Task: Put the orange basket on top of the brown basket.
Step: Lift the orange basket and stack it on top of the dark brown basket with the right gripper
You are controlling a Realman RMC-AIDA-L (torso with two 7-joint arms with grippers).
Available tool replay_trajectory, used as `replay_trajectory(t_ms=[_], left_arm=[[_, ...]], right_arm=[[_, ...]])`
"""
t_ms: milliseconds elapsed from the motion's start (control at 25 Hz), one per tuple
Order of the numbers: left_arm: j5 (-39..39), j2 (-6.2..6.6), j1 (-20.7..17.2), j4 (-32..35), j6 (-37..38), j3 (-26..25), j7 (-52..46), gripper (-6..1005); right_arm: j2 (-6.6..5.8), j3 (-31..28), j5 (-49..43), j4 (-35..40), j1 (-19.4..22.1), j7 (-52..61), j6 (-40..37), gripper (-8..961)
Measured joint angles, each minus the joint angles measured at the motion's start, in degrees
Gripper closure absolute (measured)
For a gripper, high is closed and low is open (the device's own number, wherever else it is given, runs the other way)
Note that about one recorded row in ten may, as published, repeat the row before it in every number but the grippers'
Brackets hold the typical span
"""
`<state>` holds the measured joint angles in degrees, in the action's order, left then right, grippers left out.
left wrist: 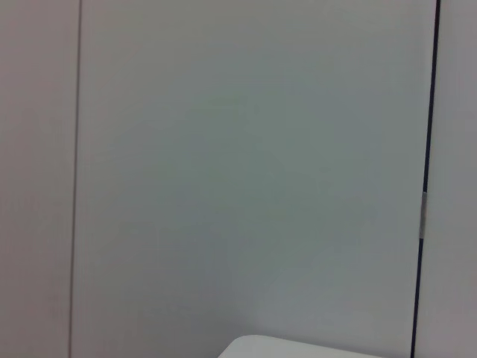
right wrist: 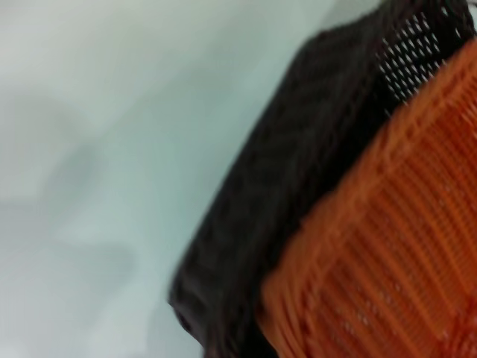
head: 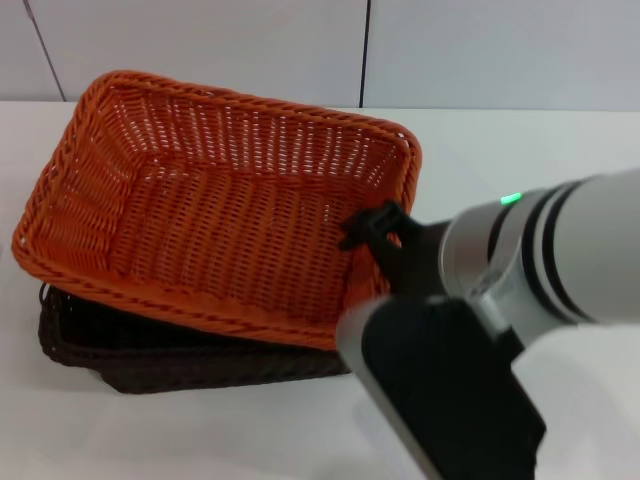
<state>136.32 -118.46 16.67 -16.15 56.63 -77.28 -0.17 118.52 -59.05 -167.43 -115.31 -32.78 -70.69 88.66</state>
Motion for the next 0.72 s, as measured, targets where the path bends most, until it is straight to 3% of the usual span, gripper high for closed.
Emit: replay_trajectory(t_ms=[400,720], left_arm=[[0.26,-0.10,0.72,0.75,-0.47,0.37,0.05,173],[0.40,-0.10,0.73,1.85,-0.60,0.38,-0.20,173]], right_arm=[[0.52,6.14,0.00,-1.77,1.59,3.45,3.17,200],[0.99,8.14,0.03,-1.77,0.50,4.95,0.08,194]])
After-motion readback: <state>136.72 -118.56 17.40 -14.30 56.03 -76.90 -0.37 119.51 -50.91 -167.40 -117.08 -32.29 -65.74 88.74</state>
